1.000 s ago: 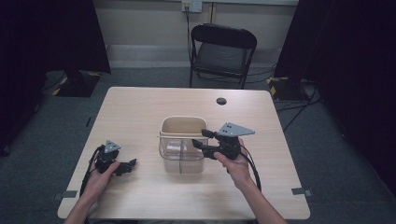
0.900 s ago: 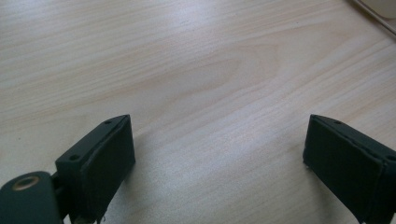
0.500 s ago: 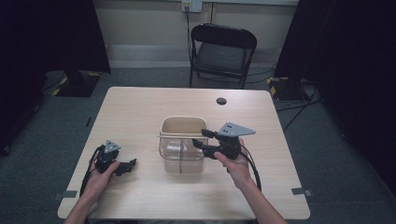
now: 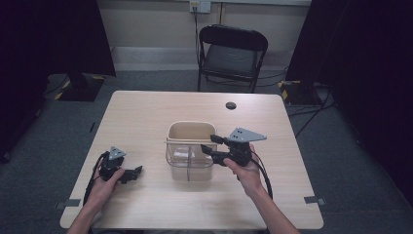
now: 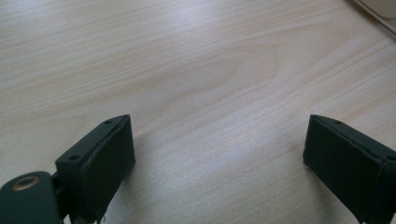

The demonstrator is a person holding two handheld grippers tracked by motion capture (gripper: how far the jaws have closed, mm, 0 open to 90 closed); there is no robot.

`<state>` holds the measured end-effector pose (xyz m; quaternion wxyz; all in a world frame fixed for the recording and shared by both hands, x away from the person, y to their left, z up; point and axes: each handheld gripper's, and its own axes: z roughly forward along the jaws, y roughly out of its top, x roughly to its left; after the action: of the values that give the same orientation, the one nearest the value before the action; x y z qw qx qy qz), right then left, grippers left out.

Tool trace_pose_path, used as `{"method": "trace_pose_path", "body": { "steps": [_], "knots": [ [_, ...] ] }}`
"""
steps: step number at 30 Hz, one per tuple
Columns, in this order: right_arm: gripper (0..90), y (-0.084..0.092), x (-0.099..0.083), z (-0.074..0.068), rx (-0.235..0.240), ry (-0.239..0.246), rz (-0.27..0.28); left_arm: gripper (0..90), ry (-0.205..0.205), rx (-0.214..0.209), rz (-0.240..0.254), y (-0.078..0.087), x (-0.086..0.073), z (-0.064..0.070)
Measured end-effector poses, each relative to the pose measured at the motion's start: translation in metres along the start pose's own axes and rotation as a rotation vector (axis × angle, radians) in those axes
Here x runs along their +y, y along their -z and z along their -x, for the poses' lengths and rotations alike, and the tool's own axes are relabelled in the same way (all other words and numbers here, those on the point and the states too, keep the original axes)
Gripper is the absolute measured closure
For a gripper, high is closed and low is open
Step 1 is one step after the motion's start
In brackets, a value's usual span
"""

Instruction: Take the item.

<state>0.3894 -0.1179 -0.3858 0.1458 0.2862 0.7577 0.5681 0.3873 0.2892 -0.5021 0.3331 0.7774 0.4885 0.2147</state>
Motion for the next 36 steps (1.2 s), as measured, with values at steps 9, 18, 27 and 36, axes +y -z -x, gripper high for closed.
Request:
{"method": "trace_pose_path", "body": {
  "steps": [9, 18, 27, 36],
  "knots": [
    [45.8, -0.0005, -0.0004, -0.0001, -0.002, 0.0, 0.004, 8.3, 0.003, 0.001, 0.002, -0.0001, 0.0, 0.0002],
    [45.7, -0.0005, -0.0004, -0.0002, -0.001, 0.0, 0.003, 8.3, 0.0, 0.001, 0.0, 0.0, 0.0, 0.0],
    [45.2, -0.001, -0.0006, -0.0006, -0.003, -0.001, 0.004, 8.3, 0.003, 0.001, 0.002, -0.0001, 0.0, 0.0002],
    [44.7, -0.0018, -0.0008, -0.0008, 0.001, -0.003, 0.004, 8.3, 0.0, 0.001, 0.001, 0.0, 0.0, 0.0]
  ]
}}
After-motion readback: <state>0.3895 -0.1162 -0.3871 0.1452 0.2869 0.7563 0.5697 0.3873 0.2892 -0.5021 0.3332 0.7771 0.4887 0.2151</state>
